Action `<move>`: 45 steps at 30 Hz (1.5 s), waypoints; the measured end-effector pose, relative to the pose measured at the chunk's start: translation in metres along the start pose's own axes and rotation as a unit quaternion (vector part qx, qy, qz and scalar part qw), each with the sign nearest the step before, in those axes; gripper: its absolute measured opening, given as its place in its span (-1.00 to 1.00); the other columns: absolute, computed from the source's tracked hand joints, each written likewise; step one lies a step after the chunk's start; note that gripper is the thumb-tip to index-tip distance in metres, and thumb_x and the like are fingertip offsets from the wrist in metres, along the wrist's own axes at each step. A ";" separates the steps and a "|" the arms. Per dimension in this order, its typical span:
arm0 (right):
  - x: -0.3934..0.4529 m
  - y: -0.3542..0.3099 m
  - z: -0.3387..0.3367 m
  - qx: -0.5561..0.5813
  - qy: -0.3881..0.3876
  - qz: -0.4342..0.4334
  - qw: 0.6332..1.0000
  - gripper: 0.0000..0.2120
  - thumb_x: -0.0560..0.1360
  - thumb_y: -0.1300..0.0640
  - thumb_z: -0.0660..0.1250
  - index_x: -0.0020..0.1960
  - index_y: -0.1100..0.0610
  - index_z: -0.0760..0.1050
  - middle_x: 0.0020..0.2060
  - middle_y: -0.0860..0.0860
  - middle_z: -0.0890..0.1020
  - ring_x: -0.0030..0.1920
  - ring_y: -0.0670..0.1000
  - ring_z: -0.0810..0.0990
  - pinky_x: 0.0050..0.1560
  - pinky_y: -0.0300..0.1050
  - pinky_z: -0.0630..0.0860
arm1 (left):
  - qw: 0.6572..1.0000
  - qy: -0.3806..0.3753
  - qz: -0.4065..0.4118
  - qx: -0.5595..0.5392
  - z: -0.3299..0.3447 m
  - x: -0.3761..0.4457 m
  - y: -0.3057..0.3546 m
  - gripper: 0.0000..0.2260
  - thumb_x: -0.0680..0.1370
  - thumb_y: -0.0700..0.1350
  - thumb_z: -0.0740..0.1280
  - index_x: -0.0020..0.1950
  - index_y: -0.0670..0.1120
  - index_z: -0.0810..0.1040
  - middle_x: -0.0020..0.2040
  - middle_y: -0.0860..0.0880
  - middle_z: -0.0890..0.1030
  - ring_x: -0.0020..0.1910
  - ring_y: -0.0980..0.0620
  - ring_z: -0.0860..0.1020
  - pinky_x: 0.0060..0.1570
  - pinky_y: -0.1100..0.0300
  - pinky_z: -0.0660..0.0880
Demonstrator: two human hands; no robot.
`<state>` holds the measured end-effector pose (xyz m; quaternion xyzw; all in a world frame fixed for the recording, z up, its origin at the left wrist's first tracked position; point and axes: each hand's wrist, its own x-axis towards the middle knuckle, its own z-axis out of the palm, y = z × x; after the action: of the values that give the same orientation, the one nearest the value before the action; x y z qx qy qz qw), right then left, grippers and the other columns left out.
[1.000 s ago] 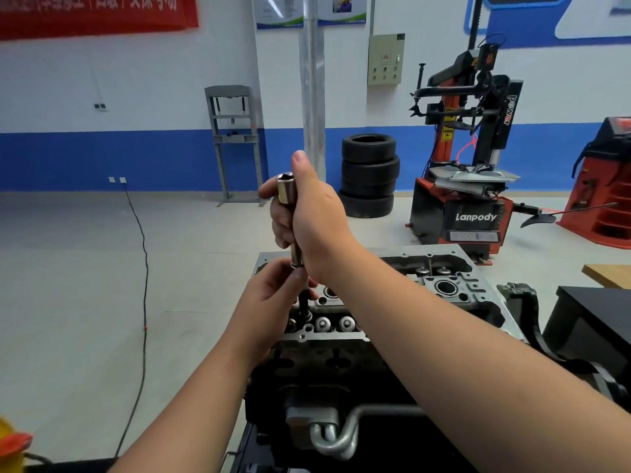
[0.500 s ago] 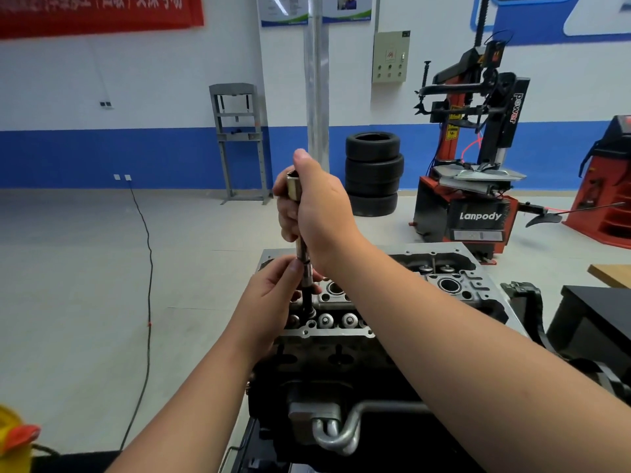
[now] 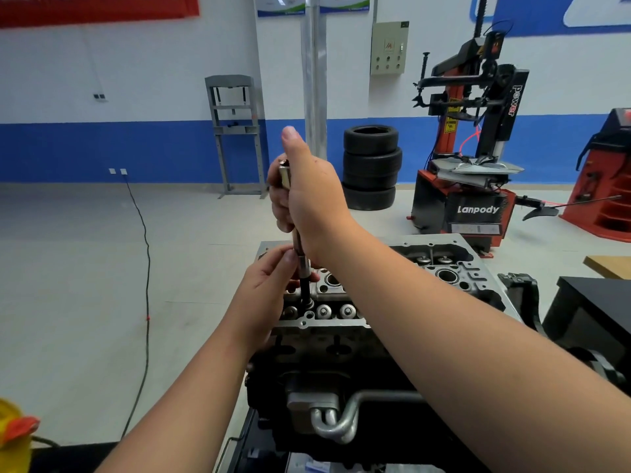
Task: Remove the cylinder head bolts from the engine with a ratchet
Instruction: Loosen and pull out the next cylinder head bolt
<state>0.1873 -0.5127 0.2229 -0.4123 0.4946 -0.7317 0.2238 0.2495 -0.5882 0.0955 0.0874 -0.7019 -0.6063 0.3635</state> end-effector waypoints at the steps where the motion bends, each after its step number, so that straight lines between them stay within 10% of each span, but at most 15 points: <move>1: 0.000 0.001 -0.001 -0.005 -0.006 -0.004 1.000 -0.53 0.63 -0.19 0.19 -0.34 0.08 0.35 -0.56 -0.07 0.32 -0.54 -0.07 0.22 -0.48 -0.20 0.17 | 1.000 -0.004 0.002 0.003 0.000 -0.001 0.000 -0.72 0.55 0.27 0.25 0.06 0.20 0.69 -0.10 0.04 0.70 -0.03 -0.03 0.66 0.02 -0.09 0.47; 10: -0.001 -0.001 -0.002 -0.060 0.066 -0.058 0.994 -0.76 0.65 0.03 0.24 -0.13 0.13 0.46 -0.38 0.02 0.52 -0.44 -0.02 0.43 -0.38 -0.10 0.42 | 0.999 0.051 0.004 0.007 0.006 0.005 -0.002 -0.79 0.45 0.29 0.41 -0.03 0.22 0.63 -0.17 0.01 0.71 -0.14 -0.05 0.61 -0.08 -0.06 0.50; 17: 0.000 0.000 -0.002 0.027 -0.018 -0.009 0.999 -0.57 0.65 -0.11 0.17 -0.30 0.10 0.41 -0.54 -0.03 0.35 -0.54 -0.06 0.23 -0.48 -0.20 0.18 | 1.000 -0.011 -0.011 0.002 0.000 0.001 -0.001 -0.67 0.54 0.31 0.27 0.07 0.16 0.70 -0.09 0.01 0.70 0.00 -0.07 0.66 0.12 -0.17 0.49; 26: 0.002 0.009 -0.003 -0.031 0.014 -0.080 0.996 -0.69 0.63 -0.02 0.28 -0.26 0.08 0.45 -0.43 -0.06 0.48 -0.44 -0.07 0.40 -0.41 -0.20 0.39 | 1.000 0.030 0.000 -0.007 0.003 0.005 -0.002 -0.71 0.41 0.34 0.41 -0.05 0.18 0.66 -0.18 -0.01 0.71 -0.23 0.08 0.58 -0.17 0.06 0.45; 33: 0.005 0.005 0.002 -0.018 0.002 -0.023 1.000 -0.55 0.69 -0.10 0.10 -0.19 0.15 0.54 -0.54 -0.05 0.43 -0.55 -0.07 0.33 -0.47 -0.19 0.28 | 0.999 0.005 -0.028 -0.037 -0.004 0.001 -0.001 -0.65 0.47 0.29 0.31 0.09 0.15 0.71 0.01 -0.04 0.74 0.01 0.02 0.68 0.06 -0.05 0.48; 38: 0.002 0.010 -0.003 0.007 0.009 -0.071 0.997 -0.67 0.63 -0.16 0.24 -0.10 0.10 0.39 -0.49 -0.05 0.40 -0.50 -0.06 0.29 -0.49 -0.18 0.25 | 1.000 0.018 -0.003 -0.003 0.003 0.001 0.002 -0.74 0.44 0.31 0.35 -0.03 0.21 0.68 -0.18 0.08 0.68 -0.27 0.15 0.50 -0.25 0.25 0.43; 45: 0.003 0.007 -0.009 0.001 0.023 -0.067 0.997 -0.56 0.69 -0.12 0.13 -0.18 0.14 0.53 -0.47 -0.04 0.52 -0.50 -0.06 0.42 -0.47 -0.20 0.39 | 1.000 -0.003 -0.024 -0.013 0.002 0.004 -0.001 -0.66 0.46 0.35 0.33 0.09 0.21 0.69 -0.03 -0.07 0.72 0.01 -0.13 0.66 0.04 -0.01 0.49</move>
<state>0.1777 -0.5133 0.2163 -0.4276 0.4695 -0.7550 0.1631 0.2451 -0.5893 0.0961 0.0976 -0.6930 -0.6237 0.3481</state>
